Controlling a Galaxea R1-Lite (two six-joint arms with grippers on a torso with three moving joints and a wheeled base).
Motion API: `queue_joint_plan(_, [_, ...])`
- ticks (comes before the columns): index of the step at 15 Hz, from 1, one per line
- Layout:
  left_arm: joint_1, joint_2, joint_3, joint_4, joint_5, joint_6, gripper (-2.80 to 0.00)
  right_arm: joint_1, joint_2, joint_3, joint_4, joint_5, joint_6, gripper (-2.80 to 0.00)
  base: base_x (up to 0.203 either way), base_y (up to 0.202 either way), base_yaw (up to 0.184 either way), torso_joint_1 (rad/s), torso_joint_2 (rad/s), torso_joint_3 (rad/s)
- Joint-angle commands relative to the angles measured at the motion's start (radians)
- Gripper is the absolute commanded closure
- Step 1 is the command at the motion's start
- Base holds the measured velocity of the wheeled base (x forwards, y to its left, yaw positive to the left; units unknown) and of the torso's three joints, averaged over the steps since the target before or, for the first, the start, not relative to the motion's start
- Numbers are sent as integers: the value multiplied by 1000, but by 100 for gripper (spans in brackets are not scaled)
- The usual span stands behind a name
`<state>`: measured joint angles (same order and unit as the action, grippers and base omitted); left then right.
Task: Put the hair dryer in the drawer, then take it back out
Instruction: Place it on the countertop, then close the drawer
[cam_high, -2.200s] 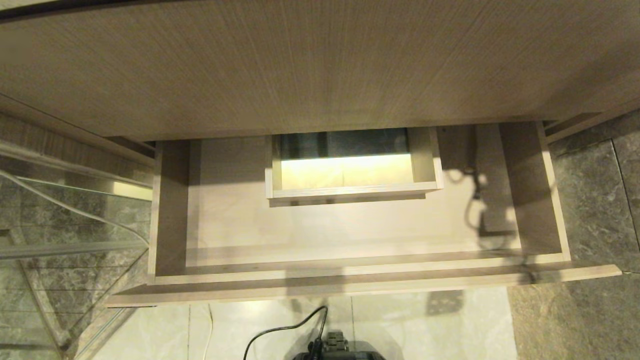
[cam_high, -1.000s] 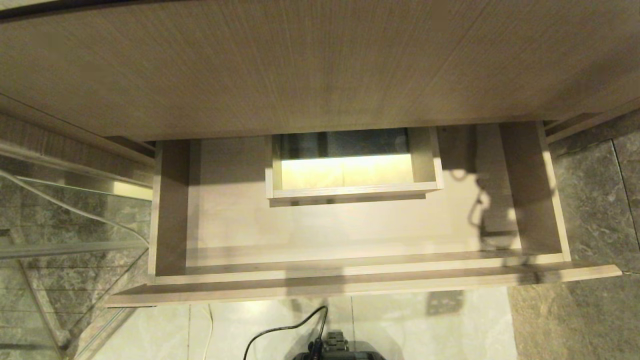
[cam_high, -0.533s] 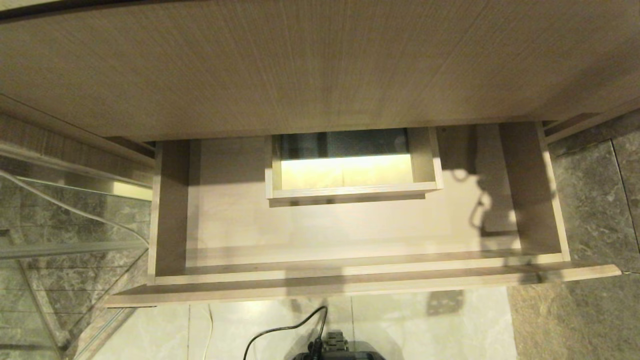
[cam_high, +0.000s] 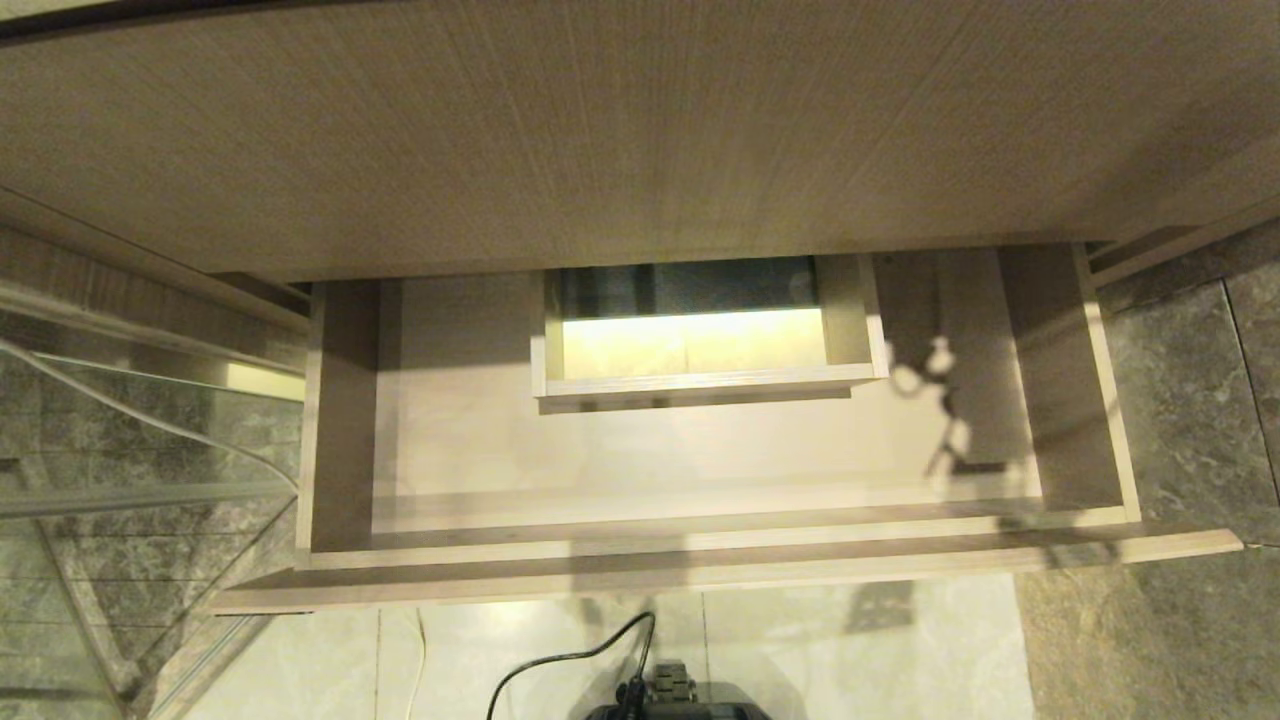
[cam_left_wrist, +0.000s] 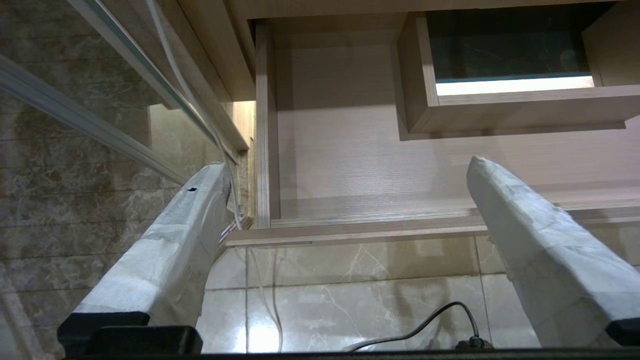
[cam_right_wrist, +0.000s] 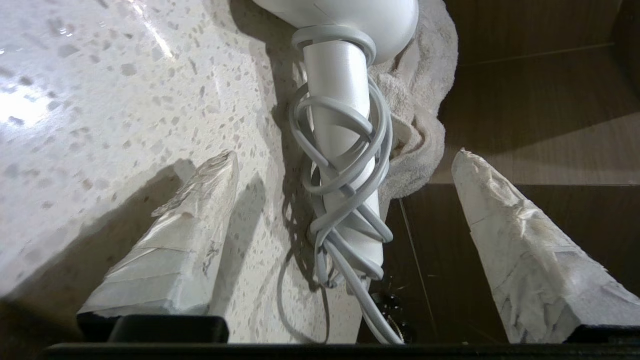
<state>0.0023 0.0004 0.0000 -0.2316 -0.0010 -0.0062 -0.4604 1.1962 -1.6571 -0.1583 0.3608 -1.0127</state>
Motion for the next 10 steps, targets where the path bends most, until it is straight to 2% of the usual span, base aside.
queue_joint_plan(1, [1,0,40,-2,-1,0,-280,2,-123,50,45,7,-7,0,0,0,0,0,0,0])
queue_joint_plan(3, [1,0,40,-2,-1,0,-280,3,-159,90,59,9,-5,0,0,0,0,0,0,0])
queue_joint_plan(5, [1,0,40,-2,-1,-1,-280,2,-260,193,109,5,-5,0,0,0,0,0,0,0])
queue_joint_plan(7, [1,0,40,-2,-1,0,-280,-1,-300,228,271,-3,-22,0,0,0,0,0,0,0])
queue_joint_plan(10, [1,0,40,-2,-1,-1,-280,-10,-310,242,560,-22,-143,0,0,0,0,0,0,0])
